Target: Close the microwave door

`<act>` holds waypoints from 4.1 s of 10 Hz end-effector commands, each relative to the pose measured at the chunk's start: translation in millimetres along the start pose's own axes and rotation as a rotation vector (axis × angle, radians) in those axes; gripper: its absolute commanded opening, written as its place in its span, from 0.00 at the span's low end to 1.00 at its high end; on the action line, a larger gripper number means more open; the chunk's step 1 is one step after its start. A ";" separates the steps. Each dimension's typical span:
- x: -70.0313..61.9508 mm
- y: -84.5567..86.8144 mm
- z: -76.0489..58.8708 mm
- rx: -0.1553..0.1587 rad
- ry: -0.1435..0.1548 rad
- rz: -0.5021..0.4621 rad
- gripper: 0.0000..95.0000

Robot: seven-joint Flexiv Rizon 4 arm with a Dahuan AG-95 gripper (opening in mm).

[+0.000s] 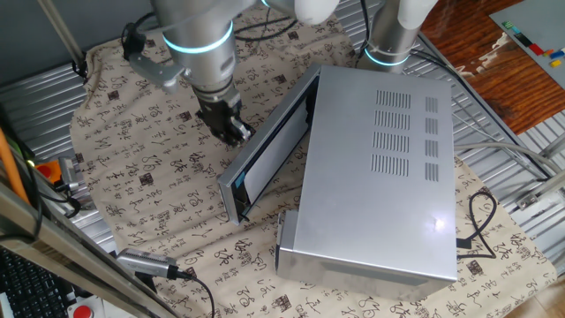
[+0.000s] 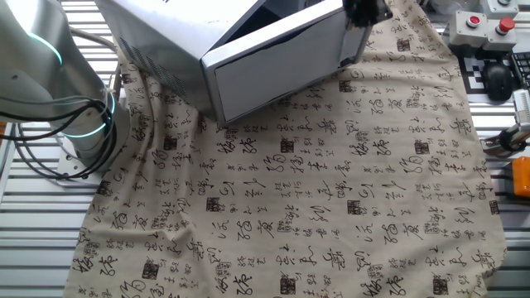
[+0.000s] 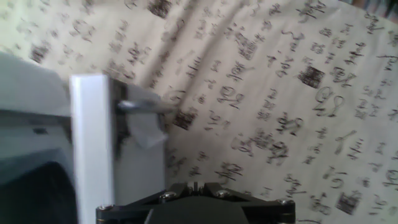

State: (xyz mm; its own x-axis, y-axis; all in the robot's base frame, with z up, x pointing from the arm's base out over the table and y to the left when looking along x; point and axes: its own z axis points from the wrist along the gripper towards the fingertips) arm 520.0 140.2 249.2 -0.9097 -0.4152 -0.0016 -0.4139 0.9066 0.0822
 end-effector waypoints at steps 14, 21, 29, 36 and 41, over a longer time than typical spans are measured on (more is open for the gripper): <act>6.6 71.7 8.4 -0.003 0.006 0.112 0.00; 5.0 73.8 8.8 -0.017 -0.004 -0.009 0.00; -7.2 105.5 15.8 -0.021 -0.007 0.035 0.00; -3.9 125.6 22.2 -0.012 -0.013 0.058 0.00; 1.0 128.9 22.3 -0.016 -0.021 0.070 0.00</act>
State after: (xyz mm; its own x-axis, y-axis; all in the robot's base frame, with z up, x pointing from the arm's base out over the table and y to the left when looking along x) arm 466.8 258.2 237.9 -0.9368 -0.3496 -0.0153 -0.3494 0.9319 0.0976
